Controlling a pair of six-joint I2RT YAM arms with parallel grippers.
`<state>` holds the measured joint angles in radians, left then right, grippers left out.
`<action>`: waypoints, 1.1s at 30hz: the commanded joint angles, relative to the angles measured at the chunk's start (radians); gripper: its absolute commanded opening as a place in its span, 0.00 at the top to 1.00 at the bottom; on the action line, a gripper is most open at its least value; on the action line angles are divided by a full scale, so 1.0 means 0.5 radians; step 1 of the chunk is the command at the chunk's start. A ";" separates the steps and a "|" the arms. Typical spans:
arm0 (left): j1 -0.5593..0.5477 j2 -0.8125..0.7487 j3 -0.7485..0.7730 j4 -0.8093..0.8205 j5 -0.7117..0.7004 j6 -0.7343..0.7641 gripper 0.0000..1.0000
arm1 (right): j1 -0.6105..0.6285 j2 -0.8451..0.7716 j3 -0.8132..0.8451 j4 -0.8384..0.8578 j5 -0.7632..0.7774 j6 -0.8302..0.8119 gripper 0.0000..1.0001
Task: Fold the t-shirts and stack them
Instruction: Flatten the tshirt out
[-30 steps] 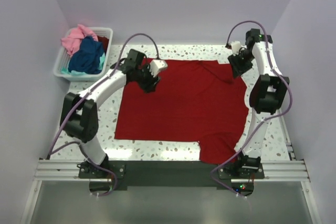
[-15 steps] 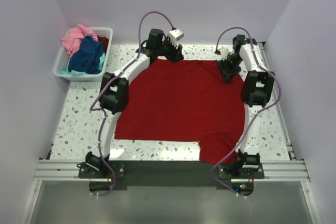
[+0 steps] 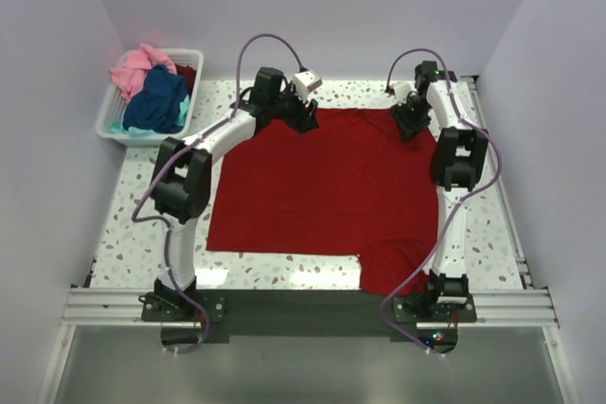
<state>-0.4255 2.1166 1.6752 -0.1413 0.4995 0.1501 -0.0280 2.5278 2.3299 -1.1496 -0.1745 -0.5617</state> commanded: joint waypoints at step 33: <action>0.121 -0.374 -0.350 0.065 -0.039 0.056 0.37 | 0.025 -0.267 -0.039 -0.158 -0.031 -0.104 0.68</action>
<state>-0.3733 1.9800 1.5066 -0.1425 0.4721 0.1749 -0.0196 2.4760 2.3203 -1.1995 -0.1757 -0.5980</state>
